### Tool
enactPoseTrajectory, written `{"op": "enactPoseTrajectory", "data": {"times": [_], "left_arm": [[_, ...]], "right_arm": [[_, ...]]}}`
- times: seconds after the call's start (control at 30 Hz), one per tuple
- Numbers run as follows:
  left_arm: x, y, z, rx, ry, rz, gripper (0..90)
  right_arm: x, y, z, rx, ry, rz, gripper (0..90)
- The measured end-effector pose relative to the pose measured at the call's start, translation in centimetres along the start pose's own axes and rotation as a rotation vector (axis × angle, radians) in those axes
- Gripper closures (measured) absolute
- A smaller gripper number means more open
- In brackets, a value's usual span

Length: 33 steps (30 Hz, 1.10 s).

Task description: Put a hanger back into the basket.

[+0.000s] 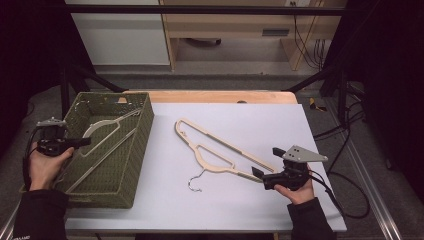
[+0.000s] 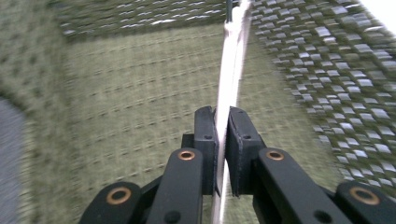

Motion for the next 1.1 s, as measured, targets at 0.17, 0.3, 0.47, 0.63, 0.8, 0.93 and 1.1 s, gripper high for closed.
{"op": "enactPoseTrajectory", "data": {"times": [0.17,0.3,0.47,0.63,0.8,0.93,1.1], "left_arm": [[0.6,1.1,-0.1,-0.023,0.016,0.063,81.2],[1.1,1.9,-0.3,-0.019,0.043,0.115,79.9],[1.8,2.7,-0.6,-0.041,0.067,0.153,78.5],[2.1,3.2,-0.8,-0.030,0.095,0.184,77.5],[2.3,3.5,-1.3,-0.043,0.130,0.208,71.0],[1.9,3.6,-1.5,-0.044,0.134,0.225,60.2],[0.4,2.5,-0.5,-0.028,0.050,0.193,45.1]], "right_arm": [[-0.1,0.0,0.1,0.003,-0.004,0.001,2.2],[0.1,0.1,0.0,-0.003,0.000,0.004,2.2],[0.4,0.2,-0.2,-0.001,0.010,0.005,2.2],[0.5,0.2,-0.2,-0.002,0.009,0.006,2.3],[0.4,0.2,-0.2,-0.001,0.008,0.006,2.4],[0.3,0.2,-0.1,0.001,0.005,0.007,2.4],[0.2,0.1,0.0,-0.002,0.000,0.005,2.3]]}}
Point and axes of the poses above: each handheld gripper's, and its own axes: x roughly forward along the jaws, z roughly out of its top, y roughly to its left, the point moved 9 cm from there along x, roughly forward along the jaws, and after that the axes turned 2 degrees about z, right-handed, at the moved point
